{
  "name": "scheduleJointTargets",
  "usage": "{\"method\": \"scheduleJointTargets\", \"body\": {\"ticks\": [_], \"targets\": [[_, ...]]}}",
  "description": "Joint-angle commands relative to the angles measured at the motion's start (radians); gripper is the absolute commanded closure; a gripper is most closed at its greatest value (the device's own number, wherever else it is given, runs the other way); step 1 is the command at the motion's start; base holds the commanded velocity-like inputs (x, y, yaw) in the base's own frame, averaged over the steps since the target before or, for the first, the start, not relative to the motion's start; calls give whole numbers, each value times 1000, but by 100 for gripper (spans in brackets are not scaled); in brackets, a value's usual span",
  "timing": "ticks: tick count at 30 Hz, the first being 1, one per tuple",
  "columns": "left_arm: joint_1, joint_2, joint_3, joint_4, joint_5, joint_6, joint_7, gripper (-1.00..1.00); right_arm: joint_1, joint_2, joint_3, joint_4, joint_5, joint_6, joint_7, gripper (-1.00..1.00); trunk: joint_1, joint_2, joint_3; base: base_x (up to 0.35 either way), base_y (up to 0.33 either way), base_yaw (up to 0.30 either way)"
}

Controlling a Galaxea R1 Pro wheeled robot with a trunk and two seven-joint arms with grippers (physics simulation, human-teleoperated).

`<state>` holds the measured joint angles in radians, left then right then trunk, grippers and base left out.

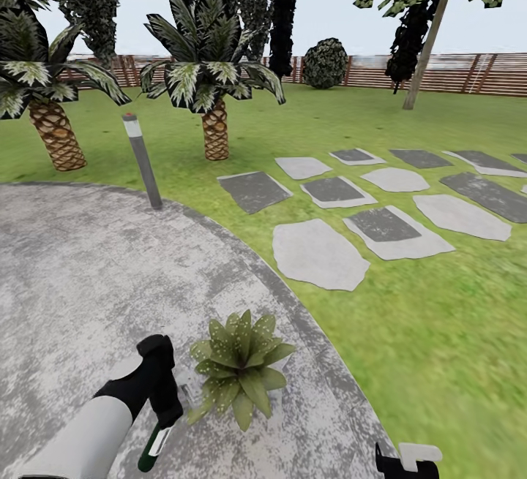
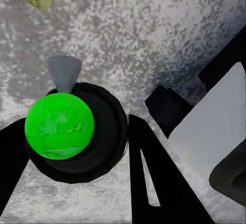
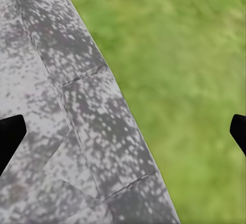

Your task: Pick up the pesticide atomizer in the garden and spray insectifuge to fully cover both potted plants in the garden.

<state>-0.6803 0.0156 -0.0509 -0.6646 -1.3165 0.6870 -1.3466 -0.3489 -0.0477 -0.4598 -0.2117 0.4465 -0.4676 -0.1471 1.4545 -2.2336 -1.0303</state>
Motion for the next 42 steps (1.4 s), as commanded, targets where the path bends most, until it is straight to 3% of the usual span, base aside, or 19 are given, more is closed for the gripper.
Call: {"method": "scheduleJointTargets", "body": {"ticks": [1, 7, 19, 29, 42], "targets": [[-2, -4, -4, -3, -8, 13, -9, 100, -1, 0, -5, 2, 11, -3, -5, -100, 0, 0, -1, 0, 0, 0], [-40, -21, -3, -22, -6, 16, -43, 100, -1, 0, -5, 2, 11, -3, -5, -100, 0, 0, -1, 0, 0, 80], [-35, -20, -1, -23, -14, 15, -51, 100, -1, 0, -5, 2, 11, -3, -5, -100, 0, 0, -1, 0, -10, 261], [-34, -20, -2, -23, -16, 14, -44, 100, -1, 1, -5, 2, 12, -3, -5, -100, 0, 0, -1, 0, -249, 32], [-33, -19, -3, -23, -17, 16, -43, 100, -1, 2, -4, 2, 12, -3, -5, -100, 0, 0, -1, -127, -235, 190]]}}
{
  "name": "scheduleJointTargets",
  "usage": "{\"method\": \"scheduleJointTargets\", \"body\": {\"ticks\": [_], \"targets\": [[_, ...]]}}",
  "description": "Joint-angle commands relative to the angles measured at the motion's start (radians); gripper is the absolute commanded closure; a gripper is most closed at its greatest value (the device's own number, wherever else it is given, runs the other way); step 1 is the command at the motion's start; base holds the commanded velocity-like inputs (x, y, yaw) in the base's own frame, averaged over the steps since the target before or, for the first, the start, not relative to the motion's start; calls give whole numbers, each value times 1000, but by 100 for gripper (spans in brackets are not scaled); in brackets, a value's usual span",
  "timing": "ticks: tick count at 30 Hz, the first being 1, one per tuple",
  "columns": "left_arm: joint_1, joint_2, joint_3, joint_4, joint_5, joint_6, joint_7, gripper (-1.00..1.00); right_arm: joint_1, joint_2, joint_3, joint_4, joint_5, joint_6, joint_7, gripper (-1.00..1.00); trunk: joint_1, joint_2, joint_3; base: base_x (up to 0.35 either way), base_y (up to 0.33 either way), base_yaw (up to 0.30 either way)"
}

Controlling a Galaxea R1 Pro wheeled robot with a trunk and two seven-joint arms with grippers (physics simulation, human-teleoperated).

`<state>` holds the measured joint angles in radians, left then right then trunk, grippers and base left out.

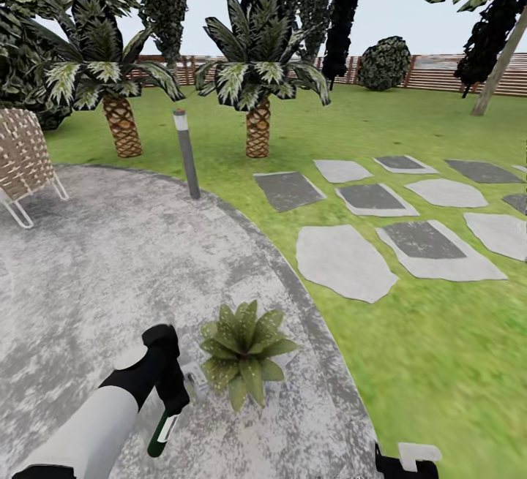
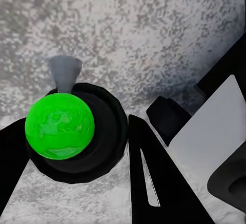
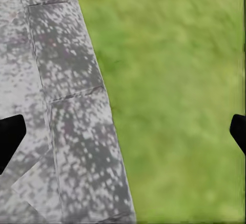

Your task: Pick up the pesticide atomizer in the garden and spray insectifuge to fully cover both potted plants in the garden.

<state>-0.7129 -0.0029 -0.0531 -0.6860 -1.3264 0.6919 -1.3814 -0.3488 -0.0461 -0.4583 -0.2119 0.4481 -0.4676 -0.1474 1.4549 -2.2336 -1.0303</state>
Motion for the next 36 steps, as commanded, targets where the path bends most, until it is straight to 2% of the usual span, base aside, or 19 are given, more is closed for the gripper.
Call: {"method": "scheduleJointTargets", "body": {"ticks": [1, 9, 14, 20, 26, 29, 36], "targets": [[0, 0, -1, -1, -7, 11, -8, 100, -1, 0, -6, 2, 11, -3, -5, -100, -1, 0, -1, -100, -175, 2], [0, 0, -2, -1, -7, 11, -7, 100, -1, 0, -6, 2, 11, -3, -5, -100, -1, 0, -1, 33, -172, 18], [1, 0, -2, -1, -7, 11, 1, 100, -1, 0, -6, 2, 11, -3, -5, -100, -1, 0, -1, 9, -12, 236], [4, 1, 7, 7, -7, 10, 55, 100, -1, -1, -6, 2, 11, -3, -5, -100, -1, 0, -1, 0, -1, 276], [4, 3, 9, 14, 4, 9, 55, 100, -1, 0, -6, 2, 11, -3, -5, -100, -1, 0, -1, 24, -9, 259], [4, 1, 9, 13, 6, 10, 56, 100, -1, -8, -7, 2, 12, -3, -5, -100, -1, 0, -1, 202, -146, 35], [4, 1, 9, 14, 6, 9, 56, 100, -1, -6, -7, 2, 11, -3, -4, -100, -1, 0, -1, 138, -228, 0]]}}
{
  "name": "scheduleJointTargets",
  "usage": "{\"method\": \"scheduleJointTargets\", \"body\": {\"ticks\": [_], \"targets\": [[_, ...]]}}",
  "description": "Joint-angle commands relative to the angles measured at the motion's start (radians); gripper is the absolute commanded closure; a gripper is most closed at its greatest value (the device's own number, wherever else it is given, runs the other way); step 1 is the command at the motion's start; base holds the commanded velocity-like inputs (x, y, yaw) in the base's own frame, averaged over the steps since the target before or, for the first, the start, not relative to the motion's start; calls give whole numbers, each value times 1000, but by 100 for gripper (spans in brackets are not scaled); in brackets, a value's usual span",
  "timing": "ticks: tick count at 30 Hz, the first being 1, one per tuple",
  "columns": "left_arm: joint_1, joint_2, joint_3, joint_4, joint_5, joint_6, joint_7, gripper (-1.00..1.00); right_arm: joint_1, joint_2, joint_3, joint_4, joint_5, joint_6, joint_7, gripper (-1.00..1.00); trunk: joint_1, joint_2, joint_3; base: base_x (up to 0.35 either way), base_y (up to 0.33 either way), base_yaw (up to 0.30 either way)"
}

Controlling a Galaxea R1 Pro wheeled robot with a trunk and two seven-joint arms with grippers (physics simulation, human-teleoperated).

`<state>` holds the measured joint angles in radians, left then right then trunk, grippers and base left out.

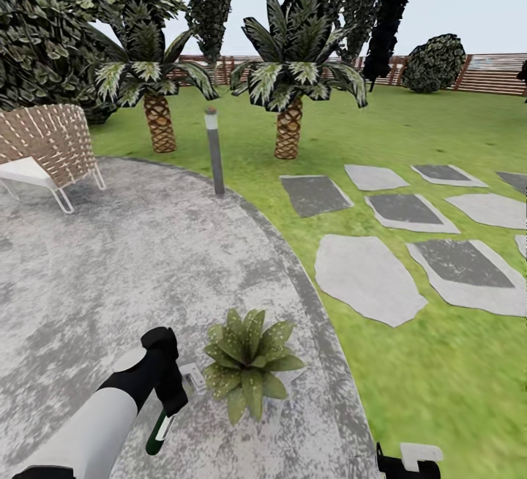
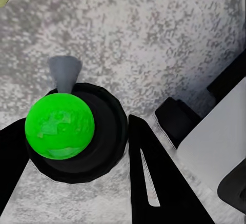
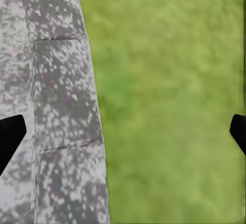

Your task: Pick up the pesticide atomizer in the garden and spray insectifuge to fully cover both potted plants in the garden.

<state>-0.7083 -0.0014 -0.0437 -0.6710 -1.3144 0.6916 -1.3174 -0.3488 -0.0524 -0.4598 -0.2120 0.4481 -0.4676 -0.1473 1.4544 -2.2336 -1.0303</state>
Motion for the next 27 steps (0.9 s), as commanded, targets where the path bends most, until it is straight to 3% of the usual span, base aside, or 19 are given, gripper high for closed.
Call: {"method": "scheduleJointTargets", "body": {"ticks": [1, 12, 19, 23, 25, 27], "targets": [[-1, 0, -1, -1, -6, 10, -8, 100, -1, 1, -5, 2, 11, -3, -5, -100, 0, 0, -1, 25, -268, 0], [-1, -1, -1, -1, -6, 11, -8, 100, -1, 5, -5, 2, 11, -3, -5, -100, 0, 0, -1, 2, -269, 205], [10, 2, -1, 32, -6, 9, -6, 100, -1, 5, -5, 2, 11, -3, -5, -100, 0, 0, -1, 0, -63, 208], [24, 3, 2, 65, -2, 9, 51, 100, -1, 5, -5, 2, 11, -3, -4, -100, 0, 0, -1, 0, -1, 10], [24, -12, 1, 54, 4, 17, 67, 100, -1, 5, -5, 2, 11, -3, -3, -100, 0, 0, -1, 0, 0, 0], [20, -44, -1, 50, 6, 29, 71, 100, -1, 5, -5, 2, 11, -3, -3, -100, 0, 0, -1, 0, 0, 0]]}}
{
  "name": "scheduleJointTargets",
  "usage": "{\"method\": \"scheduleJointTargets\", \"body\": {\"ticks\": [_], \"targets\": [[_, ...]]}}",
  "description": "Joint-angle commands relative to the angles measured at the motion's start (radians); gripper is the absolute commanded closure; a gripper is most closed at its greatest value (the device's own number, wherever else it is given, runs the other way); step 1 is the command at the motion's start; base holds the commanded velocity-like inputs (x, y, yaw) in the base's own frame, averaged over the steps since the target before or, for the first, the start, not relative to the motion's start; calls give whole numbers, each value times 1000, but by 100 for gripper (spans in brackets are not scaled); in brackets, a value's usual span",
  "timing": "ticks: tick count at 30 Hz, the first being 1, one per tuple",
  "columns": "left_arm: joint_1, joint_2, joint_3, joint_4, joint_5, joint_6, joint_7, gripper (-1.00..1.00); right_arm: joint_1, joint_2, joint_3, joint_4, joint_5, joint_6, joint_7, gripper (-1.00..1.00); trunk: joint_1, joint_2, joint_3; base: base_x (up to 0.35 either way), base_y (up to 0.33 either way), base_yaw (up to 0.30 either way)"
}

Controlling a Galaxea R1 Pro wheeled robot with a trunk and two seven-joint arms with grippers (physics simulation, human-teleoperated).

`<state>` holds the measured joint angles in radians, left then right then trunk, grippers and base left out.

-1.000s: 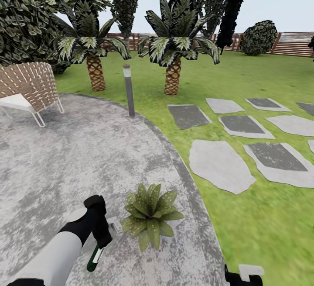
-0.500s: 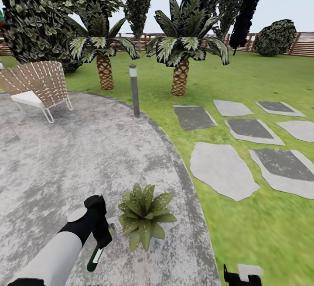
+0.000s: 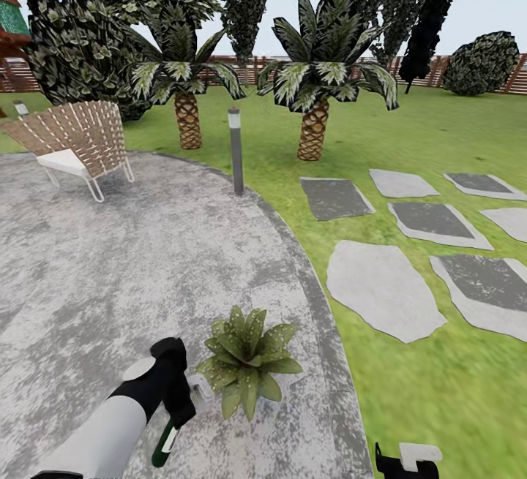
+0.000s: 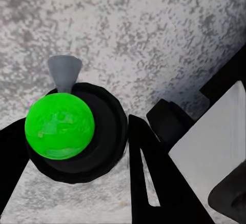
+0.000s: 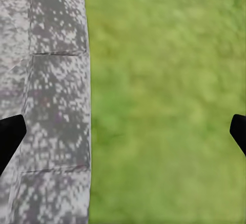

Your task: Pick up the pesticide atomizer in the garden and spray insectifuge to fully cover both potted plants in the garden.

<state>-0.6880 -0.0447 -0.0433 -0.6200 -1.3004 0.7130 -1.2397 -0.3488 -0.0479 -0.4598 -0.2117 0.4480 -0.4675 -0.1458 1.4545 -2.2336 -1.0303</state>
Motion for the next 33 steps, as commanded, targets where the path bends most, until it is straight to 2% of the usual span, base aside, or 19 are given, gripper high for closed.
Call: {"method": "scheduleJointTargets", "body": {"ticks": [1, 3, 5, 6, 8, 12, 13, 16, 17, 18, 21, 28, 33], "targets": [[-3, -10, -2, -2, -7, 12, -7, 100, -1, 0, -5, 2, 11, -3, -5, -100, 0, 0, -1, 0, 0, 0], [-5, -24, -3, -4, -7, 23, -6, 100, -1, 0, -5, 2, 11, -3, -5, -100, 0, 0, -1, 0, 0, 0], [-5, -21, 0, -2, -7, 25, -7, 100, -1, 0, -5, 2, 11, -3, -5, -100, 0, 0, -1, 0, 0, 0], [-3, -15, 0, 3, -7, 25, -7, 100, -1, 0, -5, 2, 11, -3, -5, -100, 0, 0, -1, 0, 0, 0], [5, 11, 1, 14, -6, 24, -5, 100, -1, 0, -5, 2, 10, -3, -5, -100, 0, 0, -1, 0, 0, 0], [47, 29, 7, 15, 4, 23, 0, 100, -1, 0, -5, 2, 11, -3, -5, -100, 0, 0, -1, 0, 0, 0], [54, 30, 25, 16, 8, 23, 13, 100, -1, -1, -5, 2, 11, -3, -5, -100, 0, 0, -1, 0, 0, 0], [61, 26, 115, 16, 24, 20, 97, 100, -1, 0, -5, 2, 11, -3, -5, -100, 0, 0, -1, 0, 0, 0], [62, 26, 135, 16, 26, 19, 117, 100, -1, 0, -5, 2, 11, -3, -5, -100, 0, 0, -1, 0, 0, 0], [62, 26, 140, 16, 26, 18, 124, 100, -1, 0, -5, 2, 11, -3, -5, -100, 0, 0, -1, 0, 0, 0], [62, 27, 144, 16, 29, 16, 129, 100, -1, 0, -5, 2, 11, -3, -6, -100, 0, 0, -1, 0, 0, 32], [62, 23, 148, 16, 29, 16, 120, 100, -1, 0, -5, 2, 11, -3, -6, -100, 0, 0, -1, 9, 0, 254], [62, 22, 137, 16, 24, 15, 121, 100, -1, 0, -5, 2, 11, -3, -6, -100, 0, 0, -1, 245, -22, 165]]}}
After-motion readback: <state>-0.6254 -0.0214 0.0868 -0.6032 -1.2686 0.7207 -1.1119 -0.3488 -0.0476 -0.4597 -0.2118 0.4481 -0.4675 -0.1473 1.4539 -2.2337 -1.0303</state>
